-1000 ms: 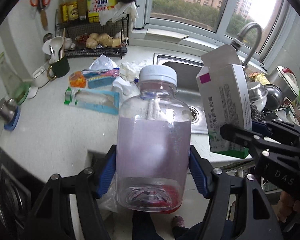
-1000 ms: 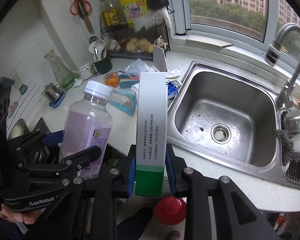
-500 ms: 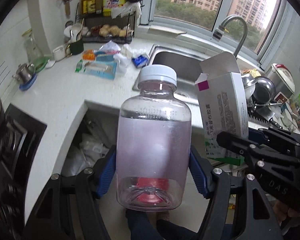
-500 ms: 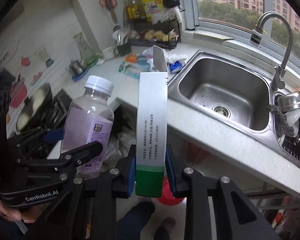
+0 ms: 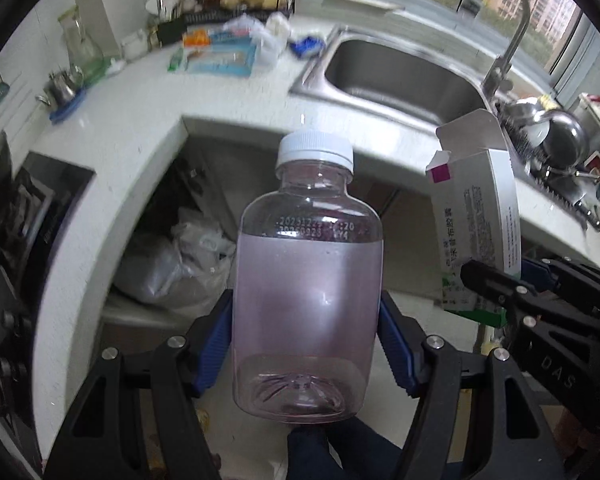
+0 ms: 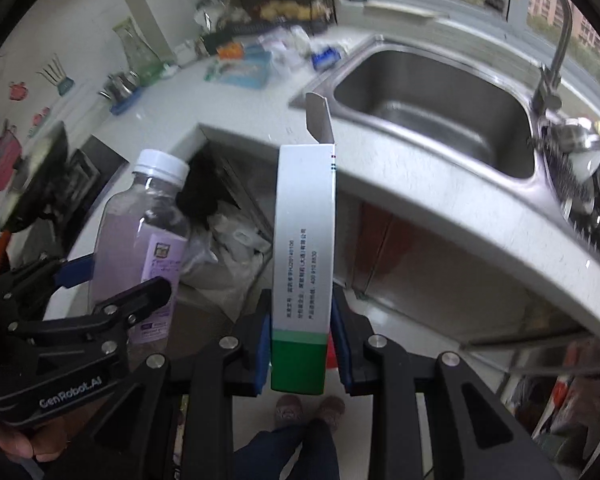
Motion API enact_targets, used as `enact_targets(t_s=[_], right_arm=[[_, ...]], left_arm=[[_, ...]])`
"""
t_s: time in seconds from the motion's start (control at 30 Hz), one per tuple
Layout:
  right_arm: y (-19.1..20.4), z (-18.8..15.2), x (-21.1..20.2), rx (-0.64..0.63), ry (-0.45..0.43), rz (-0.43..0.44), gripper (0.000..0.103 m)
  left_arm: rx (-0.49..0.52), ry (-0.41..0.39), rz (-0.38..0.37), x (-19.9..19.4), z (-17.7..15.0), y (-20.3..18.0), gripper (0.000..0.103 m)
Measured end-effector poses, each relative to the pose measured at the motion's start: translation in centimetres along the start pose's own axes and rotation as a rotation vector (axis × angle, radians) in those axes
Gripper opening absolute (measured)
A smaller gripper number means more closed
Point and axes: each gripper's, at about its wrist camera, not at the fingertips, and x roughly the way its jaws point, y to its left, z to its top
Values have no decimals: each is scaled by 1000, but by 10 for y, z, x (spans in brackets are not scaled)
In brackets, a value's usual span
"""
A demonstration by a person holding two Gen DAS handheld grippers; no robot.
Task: Collect trash
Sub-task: 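Carry the bottle and box down toward the red floor bin with both tools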
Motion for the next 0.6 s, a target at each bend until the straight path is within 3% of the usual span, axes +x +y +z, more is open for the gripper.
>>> enact_targets(t_s=[0.27,0.6], right_arm=[[-1,-26,68,53,88,-22,25],[-15,-59,181,89,222,-51,25]], left_arm=[[-35,125,-30,74,-31,18,66],[11,233,-2,186,-65,19,66]])
